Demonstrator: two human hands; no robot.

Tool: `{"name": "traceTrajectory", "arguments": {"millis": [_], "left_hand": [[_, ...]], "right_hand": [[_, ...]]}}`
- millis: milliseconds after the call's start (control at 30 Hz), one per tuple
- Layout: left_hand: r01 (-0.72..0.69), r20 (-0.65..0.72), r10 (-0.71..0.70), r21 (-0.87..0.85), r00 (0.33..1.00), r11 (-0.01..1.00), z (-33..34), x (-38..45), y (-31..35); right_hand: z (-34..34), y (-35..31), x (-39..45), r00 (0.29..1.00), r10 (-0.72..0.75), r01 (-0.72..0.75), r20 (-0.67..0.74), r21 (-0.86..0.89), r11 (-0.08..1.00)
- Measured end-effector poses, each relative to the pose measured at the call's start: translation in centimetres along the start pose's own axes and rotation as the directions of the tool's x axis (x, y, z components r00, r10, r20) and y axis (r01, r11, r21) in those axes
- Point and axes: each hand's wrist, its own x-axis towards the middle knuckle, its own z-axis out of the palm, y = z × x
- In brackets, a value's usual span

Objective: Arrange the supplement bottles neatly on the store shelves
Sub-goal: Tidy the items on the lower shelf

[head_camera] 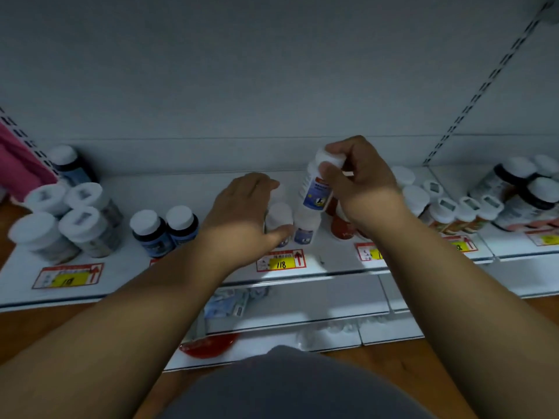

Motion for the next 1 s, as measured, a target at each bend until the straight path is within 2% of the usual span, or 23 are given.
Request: {"name": "traceTrajectory", "arguments": {"millis": [133,267,333,500,667,900,1000], "left_hand": [[0.078,0.141,-0.102,0.167,0.985,0.983,1.5,1.9,0.3],[0.133,0.19,-0.195,0.297,0.962,0.946,2.7,3.4,0.4],[0.114,0.228,-0.203,0.353,0.952,0.929,3.2,3.5,0.5],[0.064,0.179,-0.167,0.474,0.97,0.878,3.8,3.1,0.3],[0.047,0.154,-0.134,0.468,0.979,0.883,4.2,3.1,0.1],[0.027,0.14,-0.104,0.468,0.985,0.883,4.3,3.0,-0.4],[0.022,0.139,-0.098,0.466,0.985,0.884,4.6,3.1,-0.4]], "right_hand": [[-0.3,0.8,2.9,0.993,-0.054,0.067,0.103,-0.132,0.989],[0.2,1.6,4.9,0.963,-0.119,0.184,0.24,-0.268,0.946],[0.9,2.3,5.2,0.937,-0.11,0.232,0.332,-0.355,0.906],[3.2,4.0,4.6,0.862,-0.052,0.305,0.505,-0.433,0.848],[3.5,4.5,5.5,0.852,0.029,0.282,0.523,-0.504,0.817],[3.3,4.0,5.7,0.8,0.074,0.38,0.595,-0.599,0.705],[3.7,3.9,4.7,0.824,0.144,0.282,0.547,-0.619,0.733]]}}
